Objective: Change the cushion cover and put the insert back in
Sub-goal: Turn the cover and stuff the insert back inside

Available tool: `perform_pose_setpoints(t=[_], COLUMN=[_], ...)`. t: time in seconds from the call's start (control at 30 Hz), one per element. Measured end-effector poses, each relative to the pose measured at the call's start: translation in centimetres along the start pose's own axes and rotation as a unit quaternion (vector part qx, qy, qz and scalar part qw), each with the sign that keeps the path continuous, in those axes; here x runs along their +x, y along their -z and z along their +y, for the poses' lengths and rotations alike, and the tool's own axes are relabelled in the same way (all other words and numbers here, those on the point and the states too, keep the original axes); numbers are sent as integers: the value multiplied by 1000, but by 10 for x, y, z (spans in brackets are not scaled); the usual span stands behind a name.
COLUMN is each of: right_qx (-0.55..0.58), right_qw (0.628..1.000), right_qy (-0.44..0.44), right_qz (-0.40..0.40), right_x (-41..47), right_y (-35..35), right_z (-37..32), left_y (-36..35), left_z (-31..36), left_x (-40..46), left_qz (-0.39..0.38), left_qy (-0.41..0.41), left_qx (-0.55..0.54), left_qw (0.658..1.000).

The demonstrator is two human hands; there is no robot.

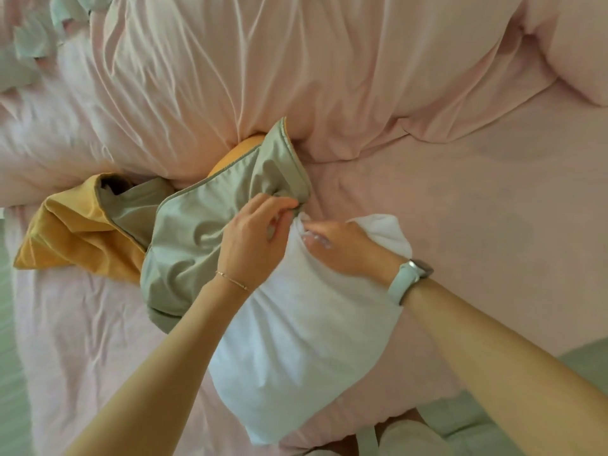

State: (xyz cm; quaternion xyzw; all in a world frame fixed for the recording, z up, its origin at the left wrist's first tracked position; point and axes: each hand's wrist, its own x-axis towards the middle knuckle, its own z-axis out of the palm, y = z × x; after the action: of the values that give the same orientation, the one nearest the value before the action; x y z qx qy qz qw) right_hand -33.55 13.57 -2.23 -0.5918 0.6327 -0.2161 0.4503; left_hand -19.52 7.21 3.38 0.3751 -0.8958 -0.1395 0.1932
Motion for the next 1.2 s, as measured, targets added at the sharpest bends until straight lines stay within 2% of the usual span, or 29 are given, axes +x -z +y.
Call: perform_pose_setpoints(t=[0.07,0.1,0.13,0.2,0.27,0.33,0.4,0.47,0.6,0.67,0.77,0.87,0.9,0.93,1.0,1.07,1.1,1.17,1.2], right_qx=[7,2,-9,-40,-41,9,42,63,29,-7,-75,-135,-126,-109,-82,-125,-158,-226,-255], right_qw=[999,998,998,997,997,992,984,977,962,960,981,991,992,994,995,981,973,962,959], right_qy=[45,58,66,62,19,-22,-45,-18,95,143,116,4,-14,-22,-15,20,41,90,99], right_qz=[21,18,3,-2,57,126,166,201,253,240,138,-9,-26,-18,60,146,162,126,75], right_x=[-16,-21,-25,-31,-34,-34,-32,-33,-50,-64,-82,-87,-88,-89,-89,-88,-87,-82,-79], right_y=[-8,-10,-14,-23,-26,-17,4,32,93,110,105,79,70,64,52,38,28,5,-9], right_z=[-25,-34,-40,-50,-55,-63,-75,-98,-162,-185,-193,-172,-165,-159,-146,-132,-125,-111,-101], left_y=[11,15,18,28,37,47,59,78,136,155,153,119,107,96,79,64,57,42,35], left_z=[5,2,-2,-11,-17,-10,6,20,33,33,20,5,4,4,7,7,6,6,8], left_x=[4,10,17,34,46,50,52,55,62,56,31,-9,-25,-41,-71,-100,-113,-137,-146], left_qz=[-26,-41,-68,-187,-275,-242,-154,-56,145,196,176,56,17,-4,-6,6,9,15,26], left_qy=[-132,-178,-190,-110,19,78,133,184,202,203,234,309,325,334,355,399,422,445,448], left_qx=[25,70,128,240,285,240,144,31,-140,-185,-162,-99,-65,-40,-34,-41,-40,-47,-76], left_qw=[991,981,971,946,918,937,968,981,958,941,942,944,943,942,934,916,906,894,890])
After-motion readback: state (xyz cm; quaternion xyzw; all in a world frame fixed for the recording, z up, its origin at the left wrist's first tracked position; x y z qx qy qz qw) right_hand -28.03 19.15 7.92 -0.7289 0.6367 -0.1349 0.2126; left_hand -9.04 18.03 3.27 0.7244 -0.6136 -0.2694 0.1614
